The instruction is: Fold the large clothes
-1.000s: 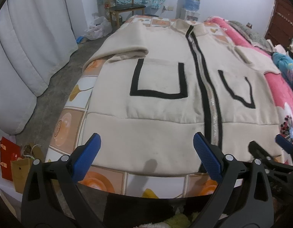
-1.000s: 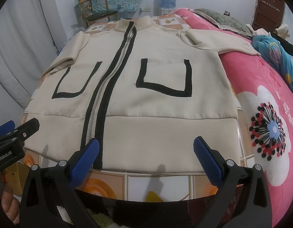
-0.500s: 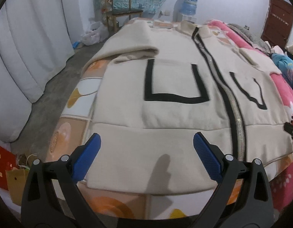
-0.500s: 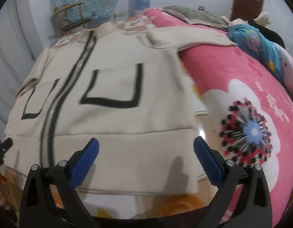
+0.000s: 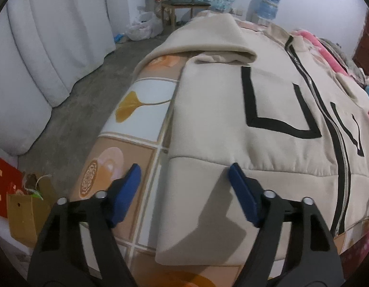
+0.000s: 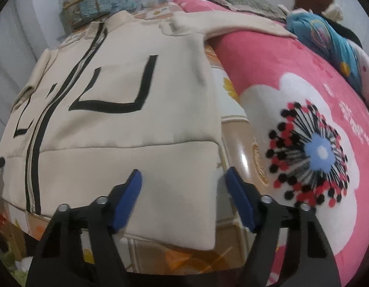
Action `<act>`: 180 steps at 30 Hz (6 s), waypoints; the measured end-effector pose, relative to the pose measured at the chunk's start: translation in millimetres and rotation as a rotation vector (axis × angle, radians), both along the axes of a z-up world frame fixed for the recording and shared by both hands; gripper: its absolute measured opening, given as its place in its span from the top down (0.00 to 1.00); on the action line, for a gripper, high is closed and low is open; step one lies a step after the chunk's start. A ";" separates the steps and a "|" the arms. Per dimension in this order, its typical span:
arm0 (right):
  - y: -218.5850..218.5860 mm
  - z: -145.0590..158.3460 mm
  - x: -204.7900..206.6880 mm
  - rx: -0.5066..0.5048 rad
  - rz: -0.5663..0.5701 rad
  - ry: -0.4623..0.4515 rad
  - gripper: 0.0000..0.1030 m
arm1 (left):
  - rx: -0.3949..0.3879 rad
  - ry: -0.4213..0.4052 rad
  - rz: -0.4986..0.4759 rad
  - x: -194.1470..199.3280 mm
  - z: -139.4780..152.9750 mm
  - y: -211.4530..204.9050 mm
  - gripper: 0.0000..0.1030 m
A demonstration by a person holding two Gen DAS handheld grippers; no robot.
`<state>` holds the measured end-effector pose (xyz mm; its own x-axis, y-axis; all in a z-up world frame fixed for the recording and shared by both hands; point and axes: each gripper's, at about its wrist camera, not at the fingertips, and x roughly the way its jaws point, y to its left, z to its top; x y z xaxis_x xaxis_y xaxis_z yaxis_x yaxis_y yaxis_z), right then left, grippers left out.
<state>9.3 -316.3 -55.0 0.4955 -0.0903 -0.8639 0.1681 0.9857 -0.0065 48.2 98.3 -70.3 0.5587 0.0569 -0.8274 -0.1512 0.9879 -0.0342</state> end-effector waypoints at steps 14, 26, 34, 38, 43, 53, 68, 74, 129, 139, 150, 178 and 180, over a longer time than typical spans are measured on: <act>-13.3 8.6 7.9 0.041 0.071 -0.044 0.91 | 0.153 -0.094 -0.085 -28.9 24.2 -30.5 0.95; -31.4 26.0 -44.3 0.027 0.104 -0.055 0.94 | 0.117 -0.029 -0.132 -104.0 33.7 -36.2 0.95; -40.1 49.4 -64.1 0.100 0.050 -0.093 0.80 | 0.090 -0.041 -0.154 -105.6 52.8 -21.1 0.80; -17.9 78.2 -60.1 0.124 0.109 -0.186 0.50 | 0.083 -0.093 -0.189 -87.3 67.3 -27.9 0.52; 37.1 59.9 -9.6 0.130 0.239 -0.131 0.34 | 0.040 -0.054 -0.241 -38.0 53.2 -55.1 0.35; 100.4 -0.6 65.0 0.032 0.267 0.004 0.18 | 0.094 0.065 -0.241 19.8 -0.7 -90.5 0.10; 97.4 -15.5 60.5 0.011 0.235 -0.015 0.06 | 0.037 0.068 -0.236 23.2 -5.5 -79.3 0.07; 97.6 -13.5 65.9 0.013 0.244 0.006 0.06 | 0.033 0.080 -0.250 24.7 -3.0 -77.6 0.07; 141.9 -7.8 103.6 0.138 0.355 0.039 0.06 | -0.573 -0.204 0.249 211.1 63.0 216.3 0.88; 112.9 9.0 89.2 0.168 0.315 -0.022 0.06 | -0.369 -0.398 -0.479 165.2 204.5 -40.0 0.83; 40.4 22.8 62.3 0.202 0.172 -0.032 0.06 | -0.482 -0.088 -0.485 147.6 59.0 -119.8 0.37; 41.9 36.0 176.5 0.156 0.201 -0.008 0.95 | -0.020 -0.067 -0.162 64.5 -12.8 -9.1 0.37; 41.7 76.9 177.0 0.114 0.211 -0.133 0.95 | -0.013 -0.069 -0.161 64.5 -13.3 -8.8 0.37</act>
<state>186.3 -274.6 21.9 0.6027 0.1216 -0.7887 -0.0494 0.9921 0.1153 112.6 89.5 -83.6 0.6154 -0.0486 -0.7867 0.0122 0.9986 -0.0521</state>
